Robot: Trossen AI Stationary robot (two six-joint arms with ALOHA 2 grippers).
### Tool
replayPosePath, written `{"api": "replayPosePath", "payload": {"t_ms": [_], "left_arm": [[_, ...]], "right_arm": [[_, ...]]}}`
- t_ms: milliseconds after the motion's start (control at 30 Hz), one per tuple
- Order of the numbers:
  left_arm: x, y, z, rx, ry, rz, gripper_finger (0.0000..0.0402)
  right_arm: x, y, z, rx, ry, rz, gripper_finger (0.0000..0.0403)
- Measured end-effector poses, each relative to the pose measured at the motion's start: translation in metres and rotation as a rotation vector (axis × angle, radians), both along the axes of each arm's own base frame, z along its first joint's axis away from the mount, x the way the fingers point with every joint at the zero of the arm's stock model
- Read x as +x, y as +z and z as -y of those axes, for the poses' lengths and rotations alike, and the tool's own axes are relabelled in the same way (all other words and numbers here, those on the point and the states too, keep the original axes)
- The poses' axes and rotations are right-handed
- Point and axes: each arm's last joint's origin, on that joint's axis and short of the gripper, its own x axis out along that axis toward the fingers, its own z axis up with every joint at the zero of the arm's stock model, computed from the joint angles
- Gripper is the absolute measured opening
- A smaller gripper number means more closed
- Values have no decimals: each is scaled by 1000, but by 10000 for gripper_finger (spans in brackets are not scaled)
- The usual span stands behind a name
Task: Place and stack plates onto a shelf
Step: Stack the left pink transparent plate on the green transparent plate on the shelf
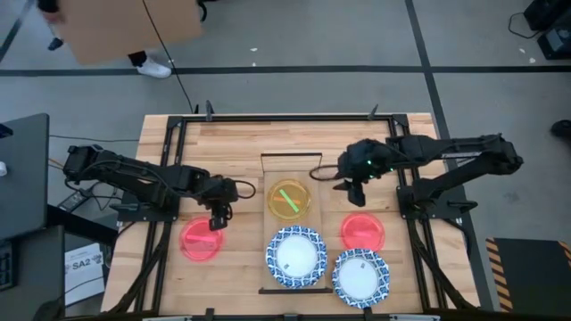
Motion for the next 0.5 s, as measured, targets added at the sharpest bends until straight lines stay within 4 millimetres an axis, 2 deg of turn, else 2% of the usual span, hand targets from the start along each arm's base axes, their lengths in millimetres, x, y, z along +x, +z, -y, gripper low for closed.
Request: {"api": "replayPosePath", "payload": {"t_ms": [200, 500], "left_arm": [[-11, -4, -1, 32, -50, -120, 134], [-20, -6, -1, -1, -79, -219, 134]], "right_arm": [[-18, -32, -11, 26, 29, 20, 156], [-41, -81, -14, 139, 33, 20, 156]]}}
